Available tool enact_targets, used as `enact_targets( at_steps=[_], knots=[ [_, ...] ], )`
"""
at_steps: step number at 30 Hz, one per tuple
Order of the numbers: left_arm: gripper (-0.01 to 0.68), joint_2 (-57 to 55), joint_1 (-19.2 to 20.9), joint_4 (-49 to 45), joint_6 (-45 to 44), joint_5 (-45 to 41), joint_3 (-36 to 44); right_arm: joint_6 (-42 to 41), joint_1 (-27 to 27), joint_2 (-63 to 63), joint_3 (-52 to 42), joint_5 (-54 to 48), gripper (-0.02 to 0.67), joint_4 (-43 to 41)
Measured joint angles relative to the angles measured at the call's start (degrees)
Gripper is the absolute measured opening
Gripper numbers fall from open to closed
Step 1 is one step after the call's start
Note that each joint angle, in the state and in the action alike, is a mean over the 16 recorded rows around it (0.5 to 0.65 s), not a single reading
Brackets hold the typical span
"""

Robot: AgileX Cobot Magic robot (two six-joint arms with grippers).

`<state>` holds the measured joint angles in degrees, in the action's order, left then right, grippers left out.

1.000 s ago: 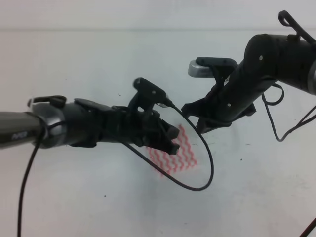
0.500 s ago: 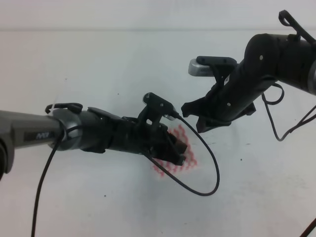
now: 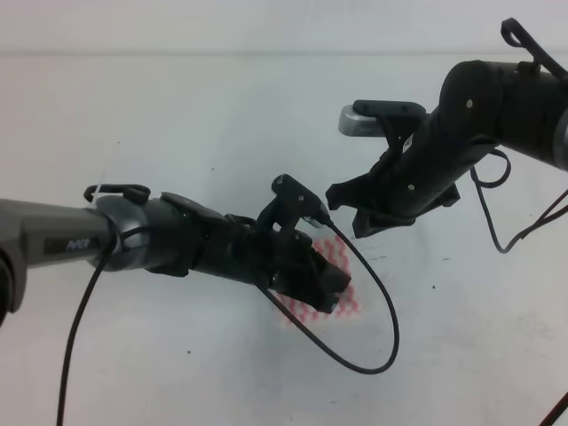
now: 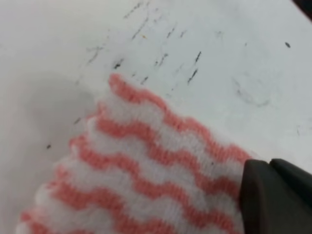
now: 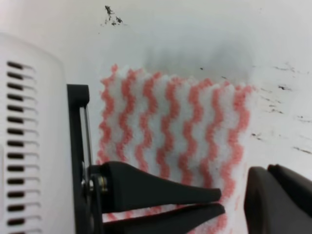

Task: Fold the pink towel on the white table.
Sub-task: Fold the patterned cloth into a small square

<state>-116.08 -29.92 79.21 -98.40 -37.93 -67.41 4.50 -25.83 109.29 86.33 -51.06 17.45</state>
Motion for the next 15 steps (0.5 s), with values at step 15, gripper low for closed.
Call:
enact_targets(
  at_steps=[15],
  knots=[
    [-0.006,0.4,-0.1,-0.8,2.6,5.8,-1.4,0.0,0.1,0.0,0.0,0.4,-0.018,-0.4]
  ],
)
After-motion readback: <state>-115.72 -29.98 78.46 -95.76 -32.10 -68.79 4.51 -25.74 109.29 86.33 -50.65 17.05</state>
